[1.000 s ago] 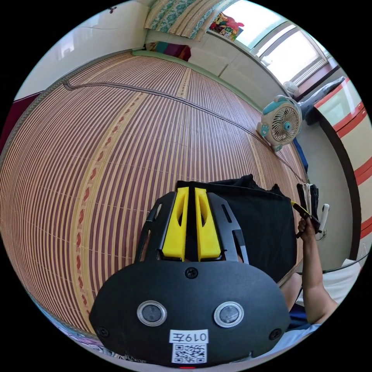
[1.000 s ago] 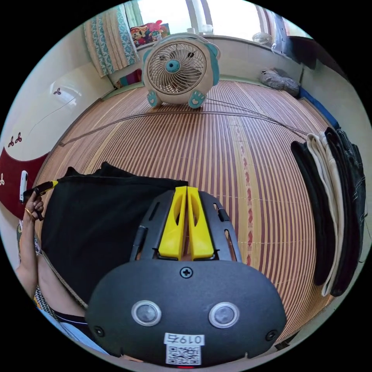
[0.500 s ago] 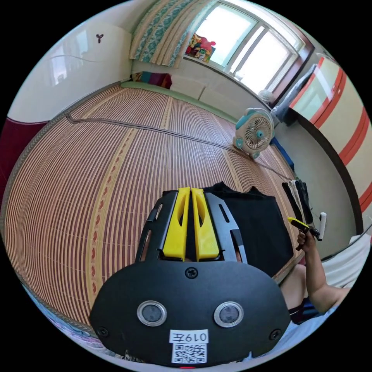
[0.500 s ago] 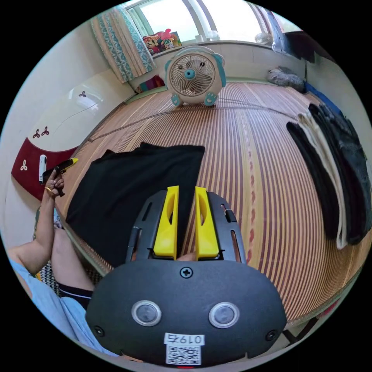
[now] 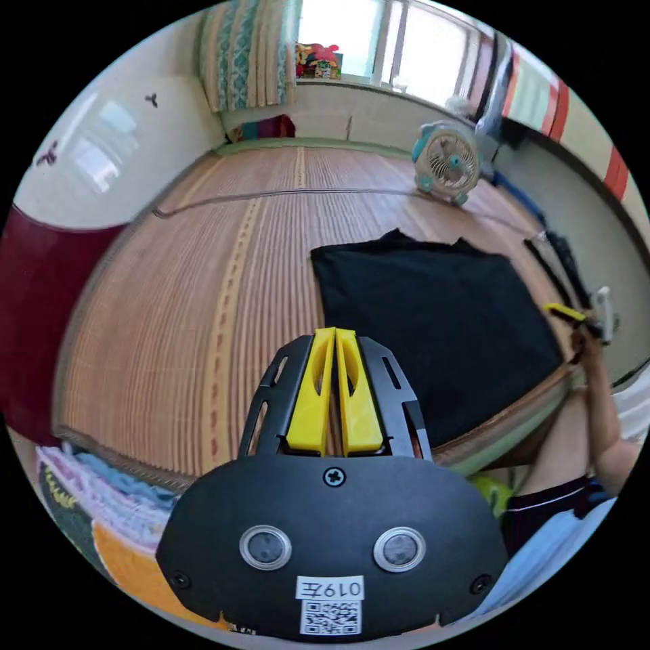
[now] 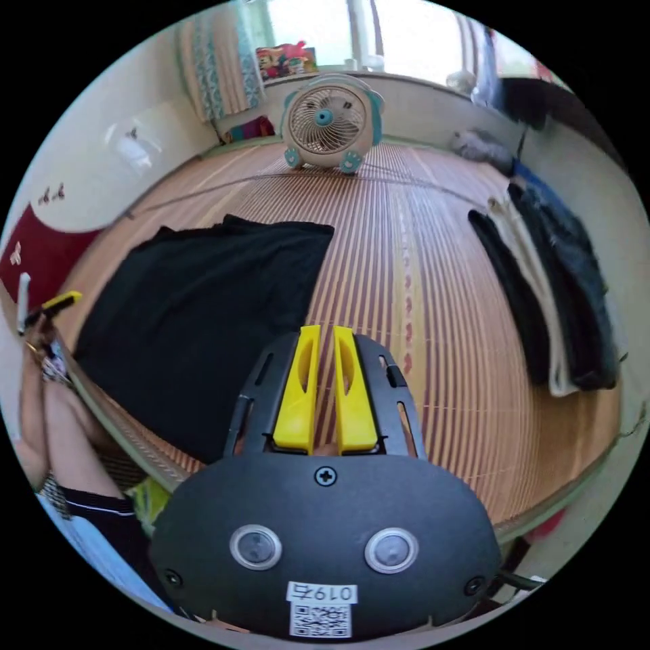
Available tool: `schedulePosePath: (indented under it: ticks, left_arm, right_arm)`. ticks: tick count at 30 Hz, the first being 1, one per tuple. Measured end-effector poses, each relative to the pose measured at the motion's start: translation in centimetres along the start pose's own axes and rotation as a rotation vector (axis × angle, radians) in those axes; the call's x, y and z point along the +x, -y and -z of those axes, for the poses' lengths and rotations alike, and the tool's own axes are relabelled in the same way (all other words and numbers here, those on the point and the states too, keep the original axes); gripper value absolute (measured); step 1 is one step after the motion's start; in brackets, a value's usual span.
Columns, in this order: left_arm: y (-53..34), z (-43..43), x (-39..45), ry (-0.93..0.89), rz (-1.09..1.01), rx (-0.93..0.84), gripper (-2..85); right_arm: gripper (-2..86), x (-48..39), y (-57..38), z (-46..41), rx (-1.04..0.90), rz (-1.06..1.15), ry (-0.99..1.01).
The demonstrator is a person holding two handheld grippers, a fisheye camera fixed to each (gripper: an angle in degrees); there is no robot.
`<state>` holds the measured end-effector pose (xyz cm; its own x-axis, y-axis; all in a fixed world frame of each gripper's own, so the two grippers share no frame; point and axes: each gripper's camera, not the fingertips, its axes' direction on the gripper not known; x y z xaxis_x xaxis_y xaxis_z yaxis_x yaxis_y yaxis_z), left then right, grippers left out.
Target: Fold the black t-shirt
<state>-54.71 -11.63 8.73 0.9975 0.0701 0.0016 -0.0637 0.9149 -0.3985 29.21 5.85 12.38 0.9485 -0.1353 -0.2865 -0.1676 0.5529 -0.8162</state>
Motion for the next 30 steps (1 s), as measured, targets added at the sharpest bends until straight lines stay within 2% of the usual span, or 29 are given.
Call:
schedulePosePath:
  ticks: [2, 6, 11, 16, 20, 23, 26, 30]
  left_arm:
    - [-0.6, -0.5, 1.2, 0.028, -0.017, -0.02, 0.7]
    - [-0.5, -2.5, 1.8, -0.063, 0.006, -0.106, 0.8]
    - [-0.7, -3.7, 3.2, -0.035, 0.014, -0.163, 0.9]
    - [-1.4, -3.7, 4.5, -0.024, 0.039, -0.156, 1.1]
    - [-2.0, -3.4, 6.0, 0.04, 0.053, -0.136, 1.1]
    - [-2.1, -3.4, 5.6, 0.002, 0.096, -0.15, 1.1]
    - [-2.4, -3.3, 5.1, -0.047, 0.128, -0.148, 1.0]
    - [-2.8, -2.9, 5.9, -0.006, 0.091, -0.123, 1.0]
  right_arm:
    - [2.5, -1.9, -0.3, 0.5, 0.0, 0.026, -0.007]
    - [0.4, -4.2, -0.7, 0.1, -0.036, 0.04, -0.042]
    - [-0.4, -7.0, -1.3, 0.1, -0.074, 0.062, -0.116]
    - [-0.2, -8.1, -2.1, 0.6, -0.066, 0.052, -0.099]
    - [-0.3, -10.6, -2.7, 0.7, -0.069, 0.104, -0.203]
    - [-0.8, -11.3, -3.1, 0.9, -0.069, 0.087, -0.245]
    - [-0.9, -10.8, -3.5, 1.5, -0.062, 0.065, -0.202]
    - [-0.9, -10.3, -3.9, 2.0, -0.067, 0.047, -0.172]
